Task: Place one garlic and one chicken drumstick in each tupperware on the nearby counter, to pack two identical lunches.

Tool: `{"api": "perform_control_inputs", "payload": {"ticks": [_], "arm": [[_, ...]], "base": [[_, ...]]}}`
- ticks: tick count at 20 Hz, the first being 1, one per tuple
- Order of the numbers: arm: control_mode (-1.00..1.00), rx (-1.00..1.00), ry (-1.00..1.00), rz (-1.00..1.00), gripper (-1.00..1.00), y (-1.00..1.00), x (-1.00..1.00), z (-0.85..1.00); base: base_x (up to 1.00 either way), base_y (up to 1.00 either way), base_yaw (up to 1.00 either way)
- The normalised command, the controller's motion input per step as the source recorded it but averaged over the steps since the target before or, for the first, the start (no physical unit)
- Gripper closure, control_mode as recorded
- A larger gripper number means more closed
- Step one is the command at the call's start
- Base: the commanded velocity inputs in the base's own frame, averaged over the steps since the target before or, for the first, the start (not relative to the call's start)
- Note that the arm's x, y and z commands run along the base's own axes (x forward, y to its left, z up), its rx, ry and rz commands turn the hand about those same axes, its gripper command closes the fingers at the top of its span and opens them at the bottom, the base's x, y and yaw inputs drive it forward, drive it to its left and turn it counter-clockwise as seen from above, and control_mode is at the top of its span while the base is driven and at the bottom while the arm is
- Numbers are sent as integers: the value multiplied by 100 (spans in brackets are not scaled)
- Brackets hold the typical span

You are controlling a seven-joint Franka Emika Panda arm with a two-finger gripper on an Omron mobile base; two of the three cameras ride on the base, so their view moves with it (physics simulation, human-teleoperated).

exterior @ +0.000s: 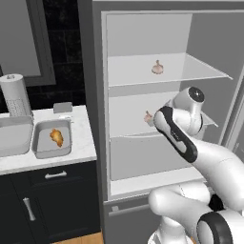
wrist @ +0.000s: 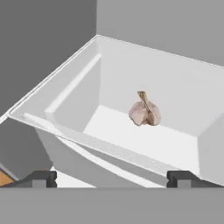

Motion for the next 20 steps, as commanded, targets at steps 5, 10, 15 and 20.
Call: {"api": "perform_control_inputs", "payload": {"ticks": [5,10,15,20], "arm": [[-100,14,0,0,-100,0,43,-1],[-100,1,17,0,-100,0,36,-11],[-100,0,5,0,-100,-2,31,-21],[-100,0,0,0,-100,-7,39,-51]], "base": [[0,0,0],[0,0,0],[0,0,0],[0,0,0]]}}
